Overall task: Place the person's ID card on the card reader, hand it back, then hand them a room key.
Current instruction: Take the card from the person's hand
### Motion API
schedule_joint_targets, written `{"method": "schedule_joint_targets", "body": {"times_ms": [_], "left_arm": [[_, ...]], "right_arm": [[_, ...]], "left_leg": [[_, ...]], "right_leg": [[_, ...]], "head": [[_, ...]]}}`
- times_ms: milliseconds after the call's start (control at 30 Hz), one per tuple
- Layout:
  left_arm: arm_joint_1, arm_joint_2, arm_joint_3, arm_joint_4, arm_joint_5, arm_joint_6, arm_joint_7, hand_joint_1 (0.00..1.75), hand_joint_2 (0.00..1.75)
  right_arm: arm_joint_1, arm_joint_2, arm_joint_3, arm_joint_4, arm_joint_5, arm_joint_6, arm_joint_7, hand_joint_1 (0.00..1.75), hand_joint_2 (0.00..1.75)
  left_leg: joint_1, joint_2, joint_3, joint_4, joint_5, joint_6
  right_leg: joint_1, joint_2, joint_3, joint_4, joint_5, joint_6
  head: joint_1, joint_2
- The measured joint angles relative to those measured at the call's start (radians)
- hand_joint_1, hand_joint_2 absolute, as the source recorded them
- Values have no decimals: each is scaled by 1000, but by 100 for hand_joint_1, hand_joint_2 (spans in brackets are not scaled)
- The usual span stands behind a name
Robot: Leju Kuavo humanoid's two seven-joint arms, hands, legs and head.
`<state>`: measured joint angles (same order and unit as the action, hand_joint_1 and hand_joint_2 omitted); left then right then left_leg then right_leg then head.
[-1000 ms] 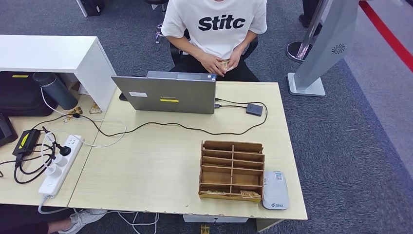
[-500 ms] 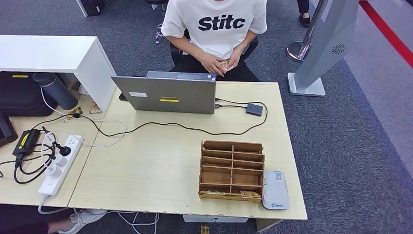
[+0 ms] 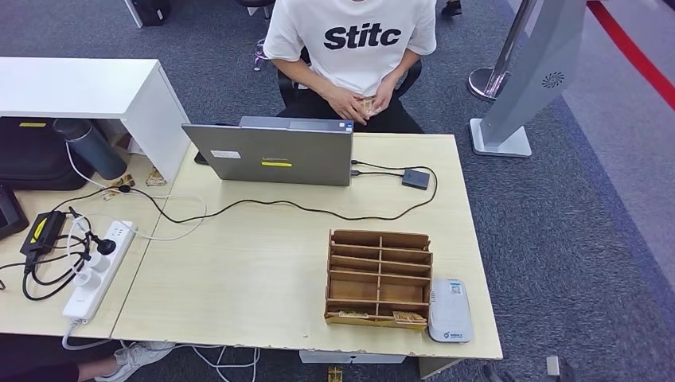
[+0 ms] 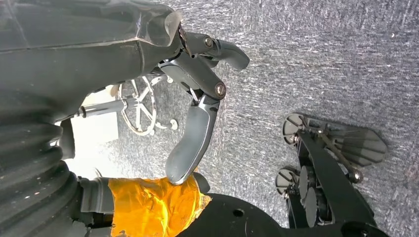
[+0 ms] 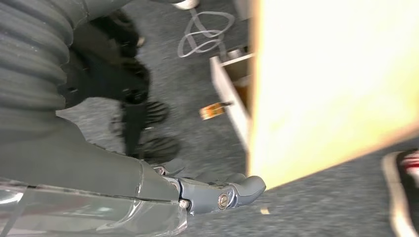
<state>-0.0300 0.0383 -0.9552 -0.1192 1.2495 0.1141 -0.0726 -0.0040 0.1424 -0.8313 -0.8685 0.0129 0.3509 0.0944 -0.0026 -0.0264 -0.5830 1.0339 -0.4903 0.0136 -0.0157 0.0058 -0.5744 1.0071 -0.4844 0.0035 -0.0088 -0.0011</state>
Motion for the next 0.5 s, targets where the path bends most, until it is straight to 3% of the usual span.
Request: {"method": "schedule_joint_targets", "body": {"times_ms": [500], "left_arm": [[-24,-2,-118,38,155,45,4,0,175]], "right_arm": [[61,78,149,-430,-318,-17,35,0,175]], "left_leg": [[0,2,1,0,0,0]], "right_leg": [[0,2,0,0,0,0]], "head": [[0,0]]}}
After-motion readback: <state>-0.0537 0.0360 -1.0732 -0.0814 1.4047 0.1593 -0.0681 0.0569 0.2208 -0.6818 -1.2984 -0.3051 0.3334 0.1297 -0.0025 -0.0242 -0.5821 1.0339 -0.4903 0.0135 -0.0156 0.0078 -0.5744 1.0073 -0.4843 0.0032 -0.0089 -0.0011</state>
